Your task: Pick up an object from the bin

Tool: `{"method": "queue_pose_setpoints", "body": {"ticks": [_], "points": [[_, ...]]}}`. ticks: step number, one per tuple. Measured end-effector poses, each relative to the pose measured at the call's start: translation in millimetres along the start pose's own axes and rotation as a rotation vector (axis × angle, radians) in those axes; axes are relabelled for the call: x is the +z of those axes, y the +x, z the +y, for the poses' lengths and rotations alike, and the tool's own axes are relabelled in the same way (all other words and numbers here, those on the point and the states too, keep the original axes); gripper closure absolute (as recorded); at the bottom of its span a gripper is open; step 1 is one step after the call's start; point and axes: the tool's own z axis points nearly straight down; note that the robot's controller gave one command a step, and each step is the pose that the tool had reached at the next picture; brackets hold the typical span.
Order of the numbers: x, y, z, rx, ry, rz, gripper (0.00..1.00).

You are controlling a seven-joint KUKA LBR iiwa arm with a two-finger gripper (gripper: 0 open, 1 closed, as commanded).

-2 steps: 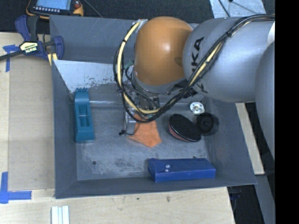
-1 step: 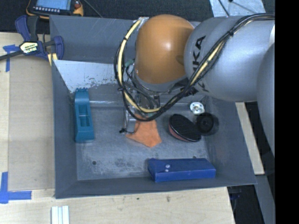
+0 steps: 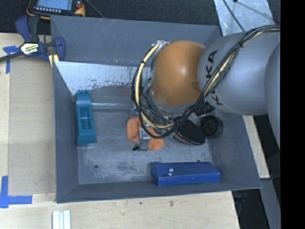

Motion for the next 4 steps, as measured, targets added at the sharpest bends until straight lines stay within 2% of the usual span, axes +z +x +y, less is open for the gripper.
{"method": "queue_pose_setpoints", "body": {"ticks": [1,2,3,4], "points": [[33.7,-1.9,-29.5,0.03,0.006,0.013,0.0],[41.6,-53.2,-35.6,0.027,0.004,0.006,0.0],[94.0,-41.8,-52.0,-0.096,0.003,0.004,1.0],[94.0,-41.8,-52.1,-0.095,0.003,0.004,1.0]]}}
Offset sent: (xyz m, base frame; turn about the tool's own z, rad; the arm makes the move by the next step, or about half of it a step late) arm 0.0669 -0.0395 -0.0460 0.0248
